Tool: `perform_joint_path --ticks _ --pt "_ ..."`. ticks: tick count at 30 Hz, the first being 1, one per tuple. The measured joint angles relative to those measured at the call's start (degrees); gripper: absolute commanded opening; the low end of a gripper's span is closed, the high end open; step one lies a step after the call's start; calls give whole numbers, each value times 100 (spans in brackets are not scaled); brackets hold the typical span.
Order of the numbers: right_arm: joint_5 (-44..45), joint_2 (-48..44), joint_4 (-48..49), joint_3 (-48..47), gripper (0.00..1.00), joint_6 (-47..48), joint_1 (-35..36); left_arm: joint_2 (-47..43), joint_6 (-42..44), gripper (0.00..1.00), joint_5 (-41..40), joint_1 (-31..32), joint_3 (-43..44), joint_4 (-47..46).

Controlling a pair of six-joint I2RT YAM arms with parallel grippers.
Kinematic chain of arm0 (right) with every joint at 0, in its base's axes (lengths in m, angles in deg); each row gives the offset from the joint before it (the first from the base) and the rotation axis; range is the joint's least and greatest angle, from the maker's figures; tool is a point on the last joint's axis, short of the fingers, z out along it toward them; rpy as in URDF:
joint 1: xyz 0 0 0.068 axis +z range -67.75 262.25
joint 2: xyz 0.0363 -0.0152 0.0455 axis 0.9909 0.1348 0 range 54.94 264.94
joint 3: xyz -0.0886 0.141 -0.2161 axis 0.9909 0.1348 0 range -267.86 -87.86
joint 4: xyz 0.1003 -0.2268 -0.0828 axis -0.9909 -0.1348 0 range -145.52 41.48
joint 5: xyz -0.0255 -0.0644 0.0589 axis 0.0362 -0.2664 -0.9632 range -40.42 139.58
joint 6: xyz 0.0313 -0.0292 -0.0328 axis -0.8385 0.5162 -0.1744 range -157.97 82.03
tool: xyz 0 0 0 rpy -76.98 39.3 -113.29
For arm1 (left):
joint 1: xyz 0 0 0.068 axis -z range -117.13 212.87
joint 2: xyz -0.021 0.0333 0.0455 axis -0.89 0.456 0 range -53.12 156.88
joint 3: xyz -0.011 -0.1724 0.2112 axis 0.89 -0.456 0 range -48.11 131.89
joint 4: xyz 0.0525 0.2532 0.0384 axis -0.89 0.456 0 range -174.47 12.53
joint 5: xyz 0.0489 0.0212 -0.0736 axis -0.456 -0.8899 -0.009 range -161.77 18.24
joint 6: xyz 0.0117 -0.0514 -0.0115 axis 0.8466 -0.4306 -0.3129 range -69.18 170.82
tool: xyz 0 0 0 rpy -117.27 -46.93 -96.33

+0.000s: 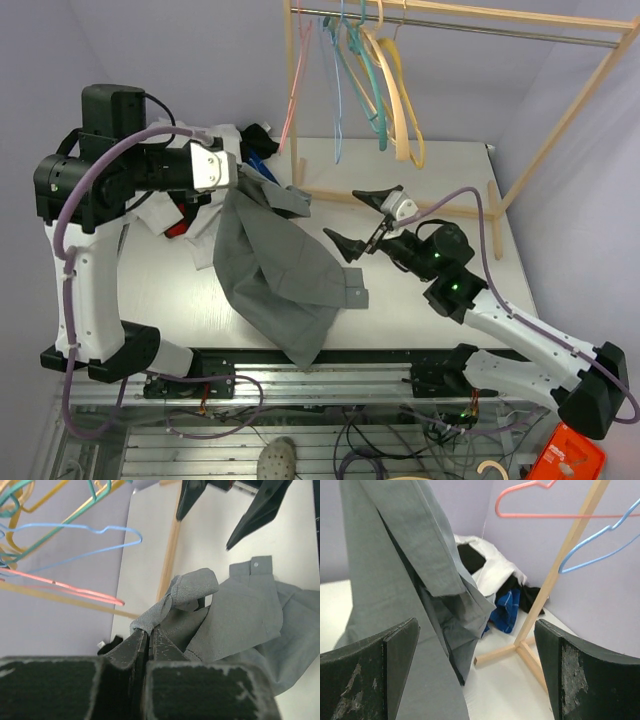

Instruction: Place the shirt on the hanger

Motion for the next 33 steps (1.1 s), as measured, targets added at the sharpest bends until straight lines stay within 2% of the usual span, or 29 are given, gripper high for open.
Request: perform_joint_path --ticks 9,19,27,30,33 --pt "-439 693 866 931 97 955 -50 -129 -22 7 455 0 -37 72" --pt "-1663 1869 2315 667 90 951 -647 -391 140 7 479 0 -365 227" --pt "-2765 2343 2745 203 89 533 -704 -483 214 7 479 0 -592 256" --pt "-3064 2465 2907 133 84 356 -704 -472 221 7 479 0 -610 264" --pt "-3241 2621 2966 70 70 289 -708 -472 221 7 487 0 -610 267"
